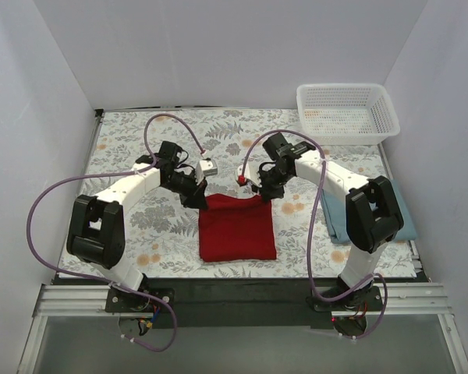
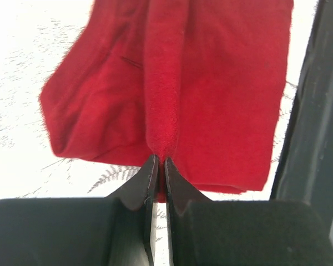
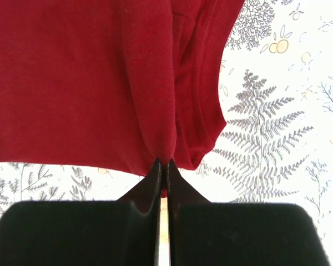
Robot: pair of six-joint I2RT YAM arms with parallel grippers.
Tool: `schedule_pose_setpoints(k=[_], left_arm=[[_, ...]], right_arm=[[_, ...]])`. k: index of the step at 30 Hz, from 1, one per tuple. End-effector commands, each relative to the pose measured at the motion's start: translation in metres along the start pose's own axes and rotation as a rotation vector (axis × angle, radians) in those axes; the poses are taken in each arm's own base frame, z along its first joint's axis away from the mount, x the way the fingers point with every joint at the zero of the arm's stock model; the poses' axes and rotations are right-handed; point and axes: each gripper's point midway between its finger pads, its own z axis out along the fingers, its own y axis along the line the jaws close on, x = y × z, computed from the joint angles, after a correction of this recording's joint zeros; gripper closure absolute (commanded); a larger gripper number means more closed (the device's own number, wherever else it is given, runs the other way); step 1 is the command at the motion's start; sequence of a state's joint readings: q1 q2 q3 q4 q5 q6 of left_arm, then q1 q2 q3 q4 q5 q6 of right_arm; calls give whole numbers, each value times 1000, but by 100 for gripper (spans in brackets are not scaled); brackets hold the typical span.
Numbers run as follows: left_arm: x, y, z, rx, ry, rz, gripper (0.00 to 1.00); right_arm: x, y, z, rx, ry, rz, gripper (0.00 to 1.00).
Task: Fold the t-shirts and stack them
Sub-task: Fold the tshirt
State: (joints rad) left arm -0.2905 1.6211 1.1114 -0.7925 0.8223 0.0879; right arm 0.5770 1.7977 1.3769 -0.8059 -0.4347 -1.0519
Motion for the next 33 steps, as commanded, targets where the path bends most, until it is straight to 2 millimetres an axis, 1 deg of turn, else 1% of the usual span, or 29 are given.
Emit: schedule_pose_setpoints(k=[1,2,3,5,6,7,8,9,10,11,13,14,15,16,17,18,20,22,23,24,25,26,27,28,29,30,31,32,33], left_arm=[[-24,-8,-11,-8,-37,58,100],[-28,-5,-12,-13,-42,64,100],[-34,-1,-13,-20,-49,76,100],[-39,11,-10,-44,-57,92,100],[-35,20,-4,-51,-45,83,100],[-37,28,0,-63,-49,96,100],[-35,35,2,-67,-46,89,100],[-33,40,5,-68,-42,87,100],[-26,52,12,-73,-28,73,100],[-22,59,15,-80,-22,56,100],[-9,71,26,-68,1,25,100],[-5,76,29,-71,7,12,100],[-2,80,32,-73,12,-4,100],[0,84,34,-78,16,-13,100],[7,89,40,-76,30,-31,100],[10,91,41,-78,34,-48,99],[14,97,44,-89,41,-70,99],[16,94,43,-81,44,-83,99],[10,88,39,-73,27,-68,99],[18,79,39,-55,36,-58,99],[21,71,37,-38,39,-55,100],[22,64,34,-33,38,-43,100],[18,54,27,-33,24,-24,100],[27,42,25,-11,38,-26,100],[31,34,23,2,42,-20,100],[32,27,20,9,40,-7,99],[31,16,14,12,29,8,94],[31,12,11,10,23,26,90],[28,11,8,-2,14,48,85]], right_arm=[[-6,11,-25,17,-5,-4,99],[-7,14,-30,23,-8,-22,99],[-5,16,-30,22,-4,-26,99],[5,17,-24,10,15,-36,99],[8,14,-20,4,26,-28,99],[15,9,-17,-1,33,-3,99],[18,0,-9,-15,39,22,99],[22,-5,-5,-18,42,42,99],[29,-13,-4,-12,44,62,99],[34,-24,3,-14,49,75,99],[41,-37,7,-8,53,109,99],[48,-40,17,-27,65,131,99],[46,-48,17,-17,61,133,99],[47,-50,21,-23,61,149,99],[51,-51,28,-37,67,163,99],[51,-52,29,-40,65,171,99],[52,-47,35,-61,59,194,99],[56,-36,40,-92,56,222,99],[53,-31,38,-97,49,234,99],[54,-17,42,-130,45,248,99],[52,-10,42,-140,39,254,99],[46,-1,37,-144,29,257,99],[43,7,36,-152,24,260,99],[42,27,40,-199,22,273,99],[34,33,33,-192,4,269,99],[27,42,31,-211,-23,292,99],[24,49,28,-223,-34,307,98],[17,56,20,-229,-52,327,90],[10,61,14,-246,-79,355,72]])
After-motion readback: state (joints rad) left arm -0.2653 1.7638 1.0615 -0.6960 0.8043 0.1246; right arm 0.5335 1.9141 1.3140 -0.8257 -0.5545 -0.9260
